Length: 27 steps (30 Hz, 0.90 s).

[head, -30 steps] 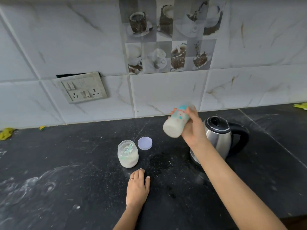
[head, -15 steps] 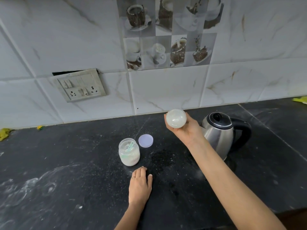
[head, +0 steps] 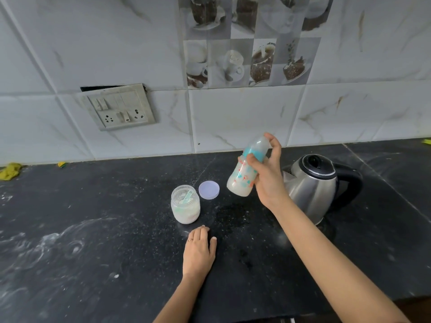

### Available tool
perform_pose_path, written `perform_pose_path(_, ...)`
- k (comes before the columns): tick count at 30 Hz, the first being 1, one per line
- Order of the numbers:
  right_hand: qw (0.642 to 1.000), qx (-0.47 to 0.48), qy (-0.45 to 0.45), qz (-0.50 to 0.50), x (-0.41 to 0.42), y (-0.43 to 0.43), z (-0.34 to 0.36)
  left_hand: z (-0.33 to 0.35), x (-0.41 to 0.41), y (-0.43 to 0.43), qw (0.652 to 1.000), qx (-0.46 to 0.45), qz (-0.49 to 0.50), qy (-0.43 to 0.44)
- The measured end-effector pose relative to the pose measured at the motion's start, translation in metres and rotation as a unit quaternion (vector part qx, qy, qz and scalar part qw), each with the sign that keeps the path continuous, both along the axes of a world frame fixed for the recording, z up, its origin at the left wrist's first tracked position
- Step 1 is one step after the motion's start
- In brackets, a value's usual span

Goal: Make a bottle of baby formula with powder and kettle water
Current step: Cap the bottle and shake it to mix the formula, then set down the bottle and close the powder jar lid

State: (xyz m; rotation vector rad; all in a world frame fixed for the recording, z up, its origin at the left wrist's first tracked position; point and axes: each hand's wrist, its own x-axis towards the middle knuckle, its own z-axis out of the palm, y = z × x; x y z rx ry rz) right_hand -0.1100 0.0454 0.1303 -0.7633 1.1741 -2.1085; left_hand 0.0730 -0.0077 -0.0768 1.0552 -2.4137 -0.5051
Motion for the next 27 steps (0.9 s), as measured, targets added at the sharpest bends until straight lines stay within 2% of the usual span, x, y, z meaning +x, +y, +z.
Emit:
perform_pose_path(3,0.996,0.03,0.074,0.036,-0.002,0.004,-0.01,0.0,0.0,0.0,1.0,-0.001,-0.001,-0.003)
perform_pose_path(11,0.971,0.147,0.17,0.085,-0.022,0.008,-0.055,0.0,-0.001,0.001,1.0,-0.011,0.004,-0.004)
perform_pose_path(21,0.934,0.271,0.22,0.081,-0.029,0.004,-0.102,0.001,-0.002,0.001,1.0,-0.011,0.007,-0.009)
perform_pose_path(27,0.918,0.319,0.214,0.092,-0.031,0.009,-0.116,0.002,-0.002,0.002,1.0,-0.01,0.007,-0.004)
